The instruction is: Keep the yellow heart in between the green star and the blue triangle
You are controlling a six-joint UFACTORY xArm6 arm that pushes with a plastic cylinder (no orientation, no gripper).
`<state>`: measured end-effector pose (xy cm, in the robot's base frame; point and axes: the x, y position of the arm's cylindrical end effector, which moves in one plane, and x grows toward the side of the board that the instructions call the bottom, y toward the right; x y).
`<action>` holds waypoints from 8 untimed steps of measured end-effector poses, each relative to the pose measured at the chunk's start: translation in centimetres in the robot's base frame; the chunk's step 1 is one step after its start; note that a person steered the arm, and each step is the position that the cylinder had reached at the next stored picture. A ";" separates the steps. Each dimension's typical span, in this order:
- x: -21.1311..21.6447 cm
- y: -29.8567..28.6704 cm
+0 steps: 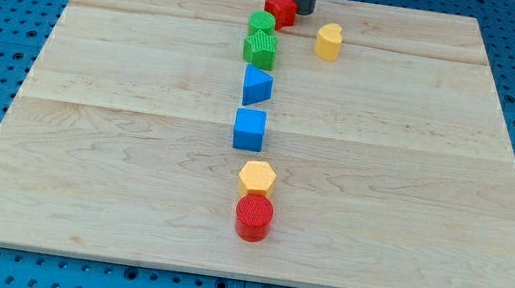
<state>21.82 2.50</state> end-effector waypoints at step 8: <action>7.3 5.2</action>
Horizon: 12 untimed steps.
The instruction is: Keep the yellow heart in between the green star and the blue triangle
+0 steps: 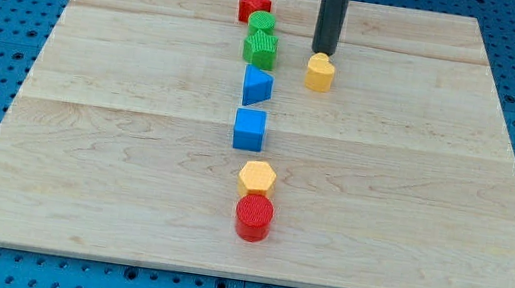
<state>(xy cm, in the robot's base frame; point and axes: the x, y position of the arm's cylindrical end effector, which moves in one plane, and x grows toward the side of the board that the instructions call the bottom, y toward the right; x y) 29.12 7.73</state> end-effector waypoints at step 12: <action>7.3 -7.4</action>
<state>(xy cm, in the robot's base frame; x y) 36.47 0.36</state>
